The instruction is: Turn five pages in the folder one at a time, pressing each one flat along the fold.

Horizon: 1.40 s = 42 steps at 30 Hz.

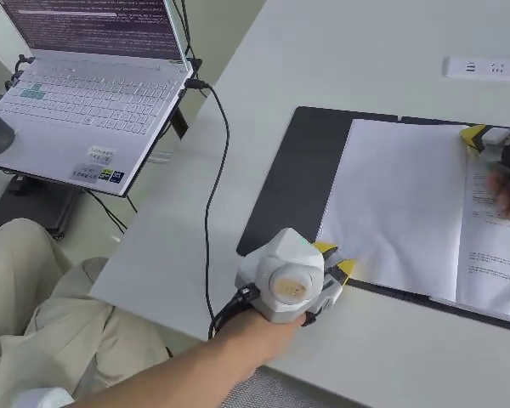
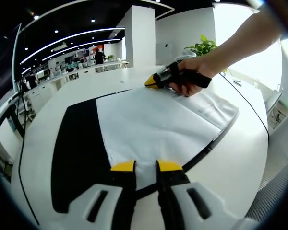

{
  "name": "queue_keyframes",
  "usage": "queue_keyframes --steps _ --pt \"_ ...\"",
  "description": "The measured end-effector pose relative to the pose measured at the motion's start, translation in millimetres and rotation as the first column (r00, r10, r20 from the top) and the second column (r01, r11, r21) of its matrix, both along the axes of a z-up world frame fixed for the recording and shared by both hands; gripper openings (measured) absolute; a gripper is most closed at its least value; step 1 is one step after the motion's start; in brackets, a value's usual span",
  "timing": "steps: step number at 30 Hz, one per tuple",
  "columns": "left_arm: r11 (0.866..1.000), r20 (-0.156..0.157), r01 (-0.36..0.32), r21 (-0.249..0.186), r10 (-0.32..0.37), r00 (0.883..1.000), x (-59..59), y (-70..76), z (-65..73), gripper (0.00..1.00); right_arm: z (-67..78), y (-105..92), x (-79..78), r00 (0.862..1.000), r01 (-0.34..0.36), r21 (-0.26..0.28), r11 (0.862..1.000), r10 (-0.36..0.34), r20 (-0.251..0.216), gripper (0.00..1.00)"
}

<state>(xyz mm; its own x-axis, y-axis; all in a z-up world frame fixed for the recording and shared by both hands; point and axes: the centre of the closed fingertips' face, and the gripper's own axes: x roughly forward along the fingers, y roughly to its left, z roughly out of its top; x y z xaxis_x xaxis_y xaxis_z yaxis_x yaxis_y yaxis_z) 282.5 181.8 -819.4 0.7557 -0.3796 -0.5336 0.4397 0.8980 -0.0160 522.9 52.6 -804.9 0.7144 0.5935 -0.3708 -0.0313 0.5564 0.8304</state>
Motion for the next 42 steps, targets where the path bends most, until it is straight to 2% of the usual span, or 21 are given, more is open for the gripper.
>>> queue_keyframes --steps 8,11,18,21,27,42 --pt "1.000 0.004 0.000 -0.002 0.000 1.000 -0.4 0.4 0.0 0.14 0.1 -4.8 16.3 0.998 0.063 0.018 0.998 -0.063 0.025 0.00" --pt "1.000 0.004 0.002 -0.001 -0.002 1.000 -0.5 0.6 0.0 0.14 1.3 -4.6 17.8 0.997 0.072 0.019 0.997 -0.073 0.036 0.00" --pt "1.000 0.003 0.001 0.001 -0.001 1.000 -1.2 0.9 0.3 0.14 2.2 -4.5 16.2 0.997 0.078 0.039 0.996 -0.079 0.021 0.00" --pt "1.000 0.003 0.001 0.002 -0.001 1.000 -1.4 0.8 0.6 0.14 1.3 -4.6 13.9 0.998 0.069 0.046 0.997 -0.069 0.008 0.00" --pt "1.000 0.003 0.002 0.003 -0.002 1.000 -1.3 0.7 0.4 0.14 -0.3 -1.3 3.6 1.000 0.008 0.060 0.998 -0.007 -0.016 0.00" --pt "1.000 0.003 0.002 0.006 -0.002 1.000 -0.5 0.8 0.1 0.13 0.0 5.8 -31.6 0.993 -0.110 0.044 0.993 0.112 -0.030 0.00"
